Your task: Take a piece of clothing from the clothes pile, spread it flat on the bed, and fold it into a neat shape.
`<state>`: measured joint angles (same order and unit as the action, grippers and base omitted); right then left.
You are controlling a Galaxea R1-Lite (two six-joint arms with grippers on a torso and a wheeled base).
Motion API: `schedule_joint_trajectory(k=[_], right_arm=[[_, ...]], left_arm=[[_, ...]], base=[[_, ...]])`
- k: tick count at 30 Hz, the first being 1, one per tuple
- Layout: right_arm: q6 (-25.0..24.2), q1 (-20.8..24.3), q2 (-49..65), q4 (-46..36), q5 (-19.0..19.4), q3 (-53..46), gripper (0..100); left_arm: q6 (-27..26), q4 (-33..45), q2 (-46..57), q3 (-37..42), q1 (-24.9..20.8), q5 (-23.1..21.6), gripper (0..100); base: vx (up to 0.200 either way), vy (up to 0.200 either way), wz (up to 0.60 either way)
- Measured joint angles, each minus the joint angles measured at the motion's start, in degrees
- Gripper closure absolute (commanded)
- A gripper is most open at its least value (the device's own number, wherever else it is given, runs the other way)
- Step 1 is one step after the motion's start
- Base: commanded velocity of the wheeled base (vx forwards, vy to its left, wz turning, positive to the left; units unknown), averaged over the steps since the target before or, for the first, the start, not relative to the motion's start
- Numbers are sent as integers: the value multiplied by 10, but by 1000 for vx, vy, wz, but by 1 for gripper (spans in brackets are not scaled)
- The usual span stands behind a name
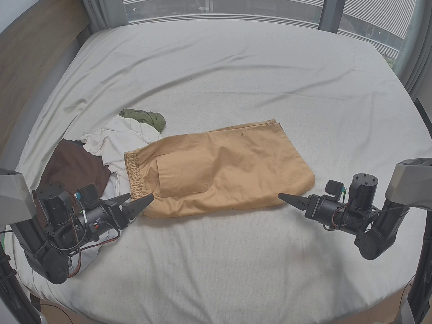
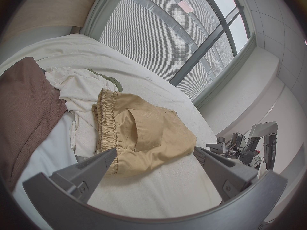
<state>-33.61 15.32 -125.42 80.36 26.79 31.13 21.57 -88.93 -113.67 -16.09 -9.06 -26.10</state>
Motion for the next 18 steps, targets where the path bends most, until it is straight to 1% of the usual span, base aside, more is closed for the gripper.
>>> schedule_joint_trajectory(k=[6,8,12,18], right_arm=[[0,0,-2,-55,-10,28,0],[0,1,-6,-82,-27,46,0],[9,4,-14,-102,-39,73,0],[13,10,-26,-128,-45,103,0]], left_arm=[[1,0,2,0,1,0,0],[2,0,2,0,2,0,0],[2,0,3,-2,3,0,0],[4,0,4,-4,5,0,0]], base=[[0,0,0],[0,0,0],[0,0,0],[0,0,0]])
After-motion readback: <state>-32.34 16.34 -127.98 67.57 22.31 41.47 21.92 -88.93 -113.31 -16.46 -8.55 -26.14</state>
